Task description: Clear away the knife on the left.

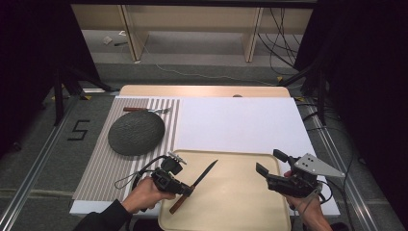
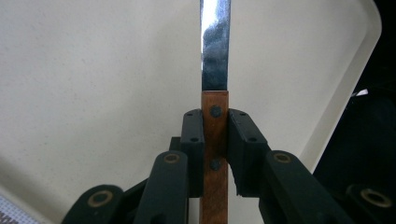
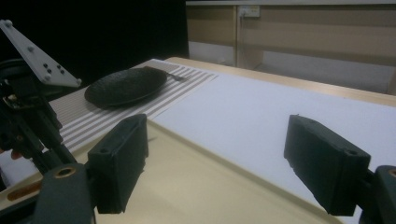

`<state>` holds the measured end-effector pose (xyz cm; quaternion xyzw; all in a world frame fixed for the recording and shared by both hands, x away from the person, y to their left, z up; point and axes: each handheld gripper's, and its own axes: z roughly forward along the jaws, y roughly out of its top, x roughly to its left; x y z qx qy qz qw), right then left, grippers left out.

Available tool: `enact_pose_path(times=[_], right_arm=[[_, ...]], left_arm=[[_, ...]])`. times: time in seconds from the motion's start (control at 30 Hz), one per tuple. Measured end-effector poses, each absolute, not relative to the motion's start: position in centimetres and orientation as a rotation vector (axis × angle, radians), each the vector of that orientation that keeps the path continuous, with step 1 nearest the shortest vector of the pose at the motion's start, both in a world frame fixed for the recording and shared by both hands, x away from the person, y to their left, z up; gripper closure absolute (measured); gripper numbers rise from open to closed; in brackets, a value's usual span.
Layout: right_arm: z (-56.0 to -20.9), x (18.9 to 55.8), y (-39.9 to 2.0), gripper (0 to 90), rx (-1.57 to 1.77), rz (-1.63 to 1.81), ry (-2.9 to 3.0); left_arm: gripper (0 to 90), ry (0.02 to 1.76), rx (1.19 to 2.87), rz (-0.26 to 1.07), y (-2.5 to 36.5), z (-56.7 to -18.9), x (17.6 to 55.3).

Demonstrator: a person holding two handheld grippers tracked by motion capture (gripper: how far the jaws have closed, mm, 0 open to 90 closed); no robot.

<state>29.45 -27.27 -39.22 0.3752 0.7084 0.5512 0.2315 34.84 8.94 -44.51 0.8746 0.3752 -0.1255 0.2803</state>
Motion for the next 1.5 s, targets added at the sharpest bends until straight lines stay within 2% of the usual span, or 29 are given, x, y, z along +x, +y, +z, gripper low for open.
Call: enact_pose_path(times=[0.4,0.67,0.7,0.73,0.77,0.8,0.9,0.93,1.0,1.07,1.17,1.2,1.23,1.27,1.3,1.33,1.43,1.5], right_arm=[[-39.2,29.4,-27.2,22.8,1.018,1.517,1.953],[-39.2,29.4,-27.2,22.9,1.017,1.516,1.954],[-39.3,29.4,-27.2,22.8,1.016,1.512,1.957],[-39.3,29.4,-27.2,22.8,1.016,1.512,1.957],[-39.2,29.4,-27.2,22.9,1.020,1.516,1.954],[-39.2,29.4,-27.2,22.9,1.020,1.516,1.954],[-39.2,29.4,-27.2,22.9,1.015,1.512,1.957],[-39.2,29.4,-27.2,22.9,1.018,1.516,1.956],[-39.2,29.4,-27.2,22.9,1.021,1.519,1.952],[-39.2,29.4,-27.2,22.9,1.016,1.517,1.955],[-39.2,29.4,-27.2,22.9,1.016,1.518,1.956],[-39.2,29.4,-27.2,22.9,1.016,1.518,1.956],[-39.2,29.4,-27.2,22.9,1.015,1.519,1.954],[-39.3,29.5,-27.1,22.9,1.010,1.510,1.961],[-39.3,29.5,-27.1,22.9,1.010,1.510,1.961],[-39.4,29.5,-27.1,22.9,1.012,1.509,1.960],[-39.3,29.5,-27.2,22.9,1.015,1.514,1.955],[-39.3,29.5,-27.2,22.9,1.015,1.511,1.959]], left_arm=[[76.8,1.088,2.377,-0.351,8.2,-46.1,34.7],[75.2,1.079,2.388,-0.348,7.9,-46.6,34.5],[64.6,1.078,2.373,-0.364,7.9,-46.5,34.6],[64.6,1.075,2.360,-0.376,7.9,-46.4,34.7],[54.8,1.064,2.348,-0.380,8.0,-46.2,34.7],[54.8,1.045,2.335,-0.373,8.1,-46.0,34.7],[46.7,0.945,2.281,-0.312,8.1,-44.9,34.3],[39.6,0.916,2.264,-0.266,7.9,-44.5,34.1],[37.6,0.825,2.250,-0.183,7.6,-44.1,33.6],[37.0,0.804,2.245,-0.175,7.5,-44.0,33.5],[60.9,0.756,2.268,-0.149,6.5,-44.3,33.0],[65.8,0.756,2.268,-0.149,6.5,-44.3,33.0],[65.8,0.753,2.285,-0.148,6.3,-44.5,33.0],[74.0,0.750,2.315,-0.152,5.7,-44.9,32.9],[77.8,0.750,2.315,-0.152,5.7,-44.9,32.9],[77.8,0.756,2.322,-0.161,5.5,-45.0,32.9],[89.5,0.753,2.375,-0.137,5.0,-45.5,33.0],[89.7,0.756,2.387,-0.150,4.9,-45.7,33.1]])
